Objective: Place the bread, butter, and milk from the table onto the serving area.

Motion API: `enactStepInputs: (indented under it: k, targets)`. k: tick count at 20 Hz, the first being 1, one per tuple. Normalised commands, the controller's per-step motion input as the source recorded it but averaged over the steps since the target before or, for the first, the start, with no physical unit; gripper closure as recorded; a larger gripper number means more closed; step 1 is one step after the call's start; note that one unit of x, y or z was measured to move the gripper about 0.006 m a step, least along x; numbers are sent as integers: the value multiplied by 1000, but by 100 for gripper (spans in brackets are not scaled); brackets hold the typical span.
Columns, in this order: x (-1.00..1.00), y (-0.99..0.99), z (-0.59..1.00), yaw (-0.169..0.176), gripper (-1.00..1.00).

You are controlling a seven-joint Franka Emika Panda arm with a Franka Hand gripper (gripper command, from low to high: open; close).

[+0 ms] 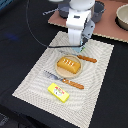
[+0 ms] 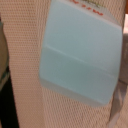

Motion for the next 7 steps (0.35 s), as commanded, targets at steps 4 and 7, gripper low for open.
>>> enactStepInputs:
  k: [4,7]
  targets:
    - [221,204,1000,-26,-100]
    - [240,228,902,0,-100]
